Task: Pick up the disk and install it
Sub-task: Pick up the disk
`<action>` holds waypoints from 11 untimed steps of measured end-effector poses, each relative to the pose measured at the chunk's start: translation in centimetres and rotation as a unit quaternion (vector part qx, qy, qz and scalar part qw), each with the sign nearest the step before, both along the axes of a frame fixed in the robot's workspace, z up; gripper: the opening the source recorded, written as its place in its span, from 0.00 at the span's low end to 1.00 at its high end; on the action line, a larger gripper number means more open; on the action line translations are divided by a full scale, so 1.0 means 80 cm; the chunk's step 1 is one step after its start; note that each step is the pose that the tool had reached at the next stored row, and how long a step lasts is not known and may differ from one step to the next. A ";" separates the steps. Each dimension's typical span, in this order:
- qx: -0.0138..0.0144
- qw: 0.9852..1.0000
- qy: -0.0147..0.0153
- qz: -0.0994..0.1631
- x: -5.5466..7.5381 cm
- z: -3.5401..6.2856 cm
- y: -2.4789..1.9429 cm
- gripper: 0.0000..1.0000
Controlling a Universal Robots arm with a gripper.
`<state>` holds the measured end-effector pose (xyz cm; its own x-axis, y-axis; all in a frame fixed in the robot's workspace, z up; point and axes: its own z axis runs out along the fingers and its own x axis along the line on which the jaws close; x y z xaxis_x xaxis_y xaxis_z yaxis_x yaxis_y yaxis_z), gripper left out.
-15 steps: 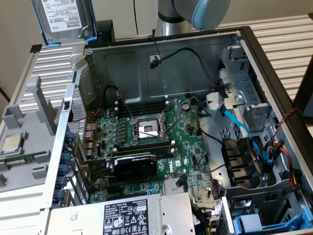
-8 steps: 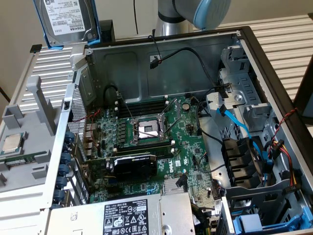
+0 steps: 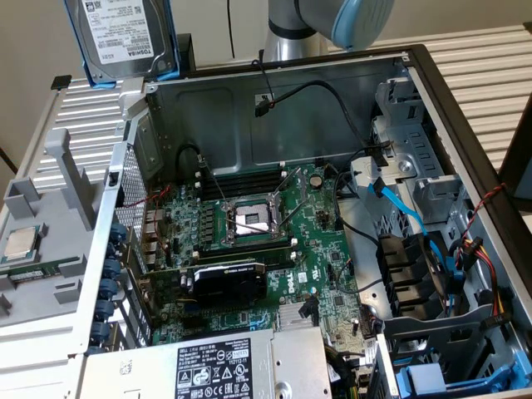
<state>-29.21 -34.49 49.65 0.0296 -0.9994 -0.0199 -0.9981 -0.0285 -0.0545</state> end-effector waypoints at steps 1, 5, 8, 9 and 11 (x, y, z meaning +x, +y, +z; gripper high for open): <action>0.000 1.000 0.000 0.000 0.002 0.000 -0.0015 0.37; 0.000 1.000 0.001 0.000 0.011 0.000 -0.0079 0.37; 0.001 1.000 0.001 0.000 0.019 0.000 -0.0128 0.37; 0.001 1.000 0.001 0.000 0.021 0.000 -0.0144 0.37; 0.001 1.000 0.002 0.000 0.026 0.000 -0.0175 0.37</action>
<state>-27.11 -35.90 49.65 0.0295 -0.9993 -0.0225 -0.9983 -0.0283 -0.0511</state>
